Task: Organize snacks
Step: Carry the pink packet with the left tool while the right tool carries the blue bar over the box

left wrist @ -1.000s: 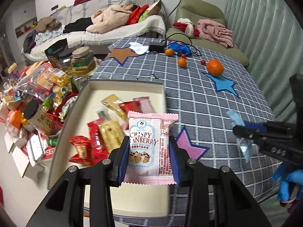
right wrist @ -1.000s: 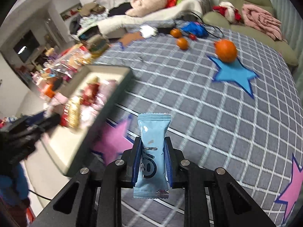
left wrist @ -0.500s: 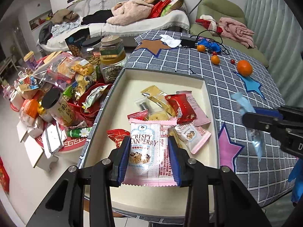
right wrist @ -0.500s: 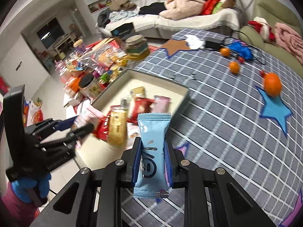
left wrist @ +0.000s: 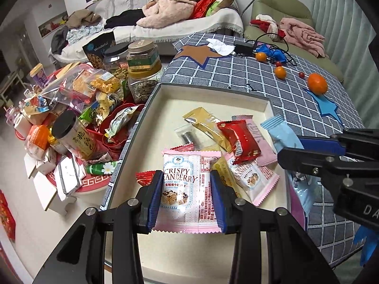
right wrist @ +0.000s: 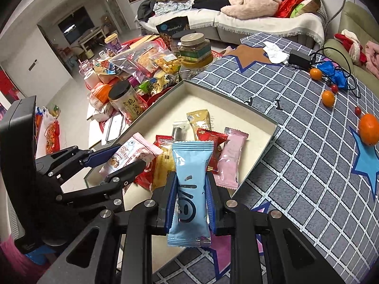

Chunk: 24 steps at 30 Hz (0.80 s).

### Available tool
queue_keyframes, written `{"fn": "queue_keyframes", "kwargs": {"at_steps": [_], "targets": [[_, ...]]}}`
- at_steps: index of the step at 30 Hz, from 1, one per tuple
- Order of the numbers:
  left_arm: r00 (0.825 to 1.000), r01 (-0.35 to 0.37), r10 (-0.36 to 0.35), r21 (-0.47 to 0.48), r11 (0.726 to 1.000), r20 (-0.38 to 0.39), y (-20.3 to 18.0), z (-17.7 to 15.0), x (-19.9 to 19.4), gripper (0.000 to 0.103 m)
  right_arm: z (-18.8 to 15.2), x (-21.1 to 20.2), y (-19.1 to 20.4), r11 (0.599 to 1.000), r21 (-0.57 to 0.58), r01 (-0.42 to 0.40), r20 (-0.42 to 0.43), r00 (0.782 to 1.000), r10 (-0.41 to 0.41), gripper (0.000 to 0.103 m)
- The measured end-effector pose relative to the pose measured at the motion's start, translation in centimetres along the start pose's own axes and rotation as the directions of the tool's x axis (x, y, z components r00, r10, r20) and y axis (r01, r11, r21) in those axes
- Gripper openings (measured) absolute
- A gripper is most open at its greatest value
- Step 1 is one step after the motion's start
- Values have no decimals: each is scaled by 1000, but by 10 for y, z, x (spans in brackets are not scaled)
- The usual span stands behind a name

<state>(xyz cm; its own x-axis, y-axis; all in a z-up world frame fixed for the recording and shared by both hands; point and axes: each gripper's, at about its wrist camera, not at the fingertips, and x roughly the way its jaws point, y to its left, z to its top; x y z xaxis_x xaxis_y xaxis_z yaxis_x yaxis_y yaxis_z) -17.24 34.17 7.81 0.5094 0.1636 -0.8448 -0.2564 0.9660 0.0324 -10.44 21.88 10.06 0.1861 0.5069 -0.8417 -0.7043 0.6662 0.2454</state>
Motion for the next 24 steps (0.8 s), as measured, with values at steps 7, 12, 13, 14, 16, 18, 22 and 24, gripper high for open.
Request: {"fn": "queue_keyframes", "kwargs": {"at_steps": [7, 12, 13, 14, 16, 18, 22, 24], "targets": [[1000, -1, 1, 0, 1000, -17, 1, -2, 8, 43, 0, 10, -4, 1000, 9, -1, -20, 1000, 1, 24], [999, 4, -4, -5, 1000, -41, 0, -3, 21, 43, -1, 24, -7, 1000, 23, -9, -45, 999, 10, 24], [999, 5, -6, -8, 1000, -44, 0, -3, 23, 43, -1, 27, -7, 1000, 24, -6, -53, 999, 7, 24], [999, 8, -9, -15, 1000, -51, 1, -3, 27, 43, -1, 31, -8, 1000, 24, -2, -58, 998, 3, 24], [998, 12, -13, -25, 1000, -59, 3, -2, 32, 43, 1, 35, -10, 1000, 26, 8, -64, 998, -6, 24], [998, 11, -13, -26, 1000, -57, 3, -1, 33, 43, 3, 40, -13, 999, 32, 18, -69, 998, -16, 24], [999, 11, -12, -27, 1000, -53, 4, 3, 35, 43, 8, 47, -18, 999, 37, 38, -74, 997, -35, 24], [999, 11, -12, -27, 1000, -53, 4, 5, 36, 43, 11, 47, -18, 999, 35, 38, -71, 997, -36, 24]]}}
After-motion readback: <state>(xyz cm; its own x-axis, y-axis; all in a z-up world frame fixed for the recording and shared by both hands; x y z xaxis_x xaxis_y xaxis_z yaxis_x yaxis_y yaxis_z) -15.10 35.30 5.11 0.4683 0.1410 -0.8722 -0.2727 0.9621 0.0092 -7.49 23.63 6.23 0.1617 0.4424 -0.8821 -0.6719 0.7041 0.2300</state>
